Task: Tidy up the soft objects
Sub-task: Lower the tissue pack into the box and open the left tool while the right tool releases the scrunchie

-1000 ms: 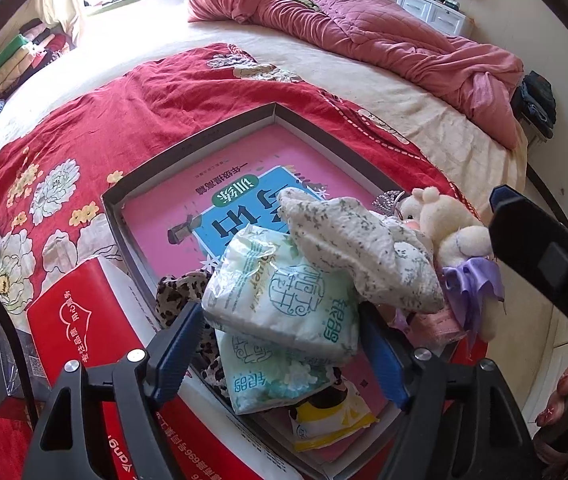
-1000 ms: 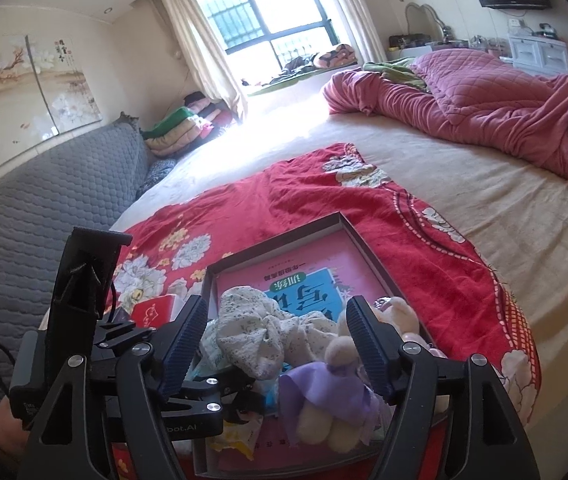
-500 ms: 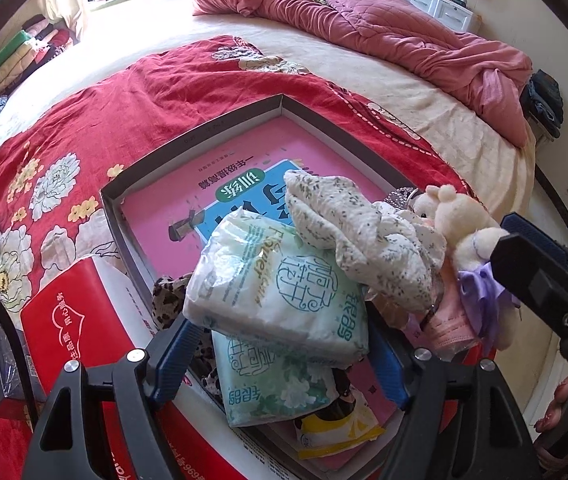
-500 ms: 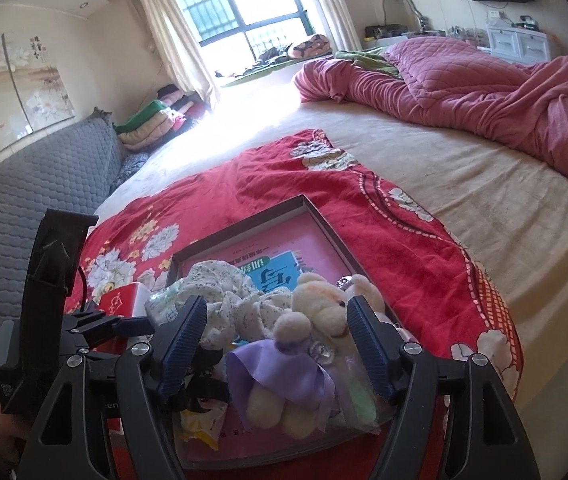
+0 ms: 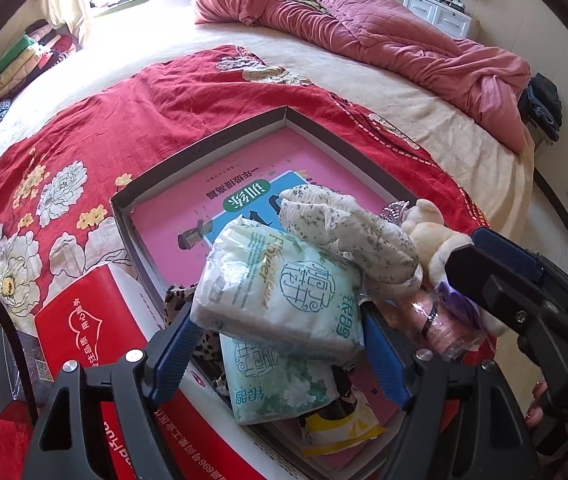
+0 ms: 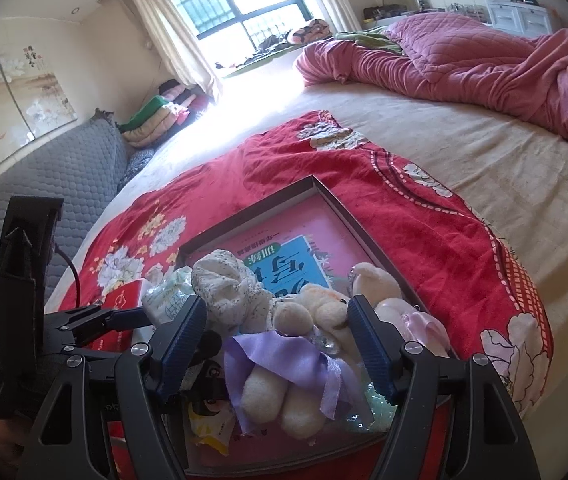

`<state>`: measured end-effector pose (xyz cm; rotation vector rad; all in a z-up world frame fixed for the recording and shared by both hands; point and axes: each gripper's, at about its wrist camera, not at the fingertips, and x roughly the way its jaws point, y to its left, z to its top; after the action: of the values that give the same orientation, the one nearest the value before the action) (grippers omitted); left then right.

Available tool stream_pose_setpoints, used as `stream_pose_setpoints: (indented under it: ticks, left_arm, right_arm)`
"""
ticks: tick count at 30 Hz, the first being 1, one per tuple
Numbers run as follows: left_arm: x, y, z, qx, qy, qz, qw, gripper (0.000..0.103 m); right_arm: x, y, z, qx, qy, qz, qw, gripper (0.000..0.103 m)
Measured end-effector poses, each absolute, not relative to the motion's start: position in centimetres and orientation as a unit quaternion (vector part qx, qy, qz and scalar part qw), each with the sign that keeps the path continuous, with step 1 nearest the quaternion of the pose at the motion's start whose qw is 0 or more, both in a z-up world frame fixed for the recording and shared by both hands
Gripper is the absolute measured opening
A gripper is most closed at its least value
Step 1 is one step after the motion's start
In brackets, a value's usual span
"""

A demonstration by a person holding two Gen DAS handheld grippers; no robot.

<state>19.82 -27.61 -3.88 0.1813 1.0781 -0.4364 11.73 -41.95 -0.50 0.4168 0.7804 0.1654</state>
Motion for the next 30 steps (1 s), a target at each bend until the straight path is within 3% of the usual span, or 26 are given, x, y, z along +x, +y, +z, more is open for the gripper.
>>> stream_pose_setpoints:
  ticks: [30]
  left_arm:
    - [17.7,-25.5,0.0,0.069,0.474,-0.196,0.856,0.085]
  right_arm:
    - [10.0,-40.1,4.2,0.102,0.335,0.019,0.937,0.078]
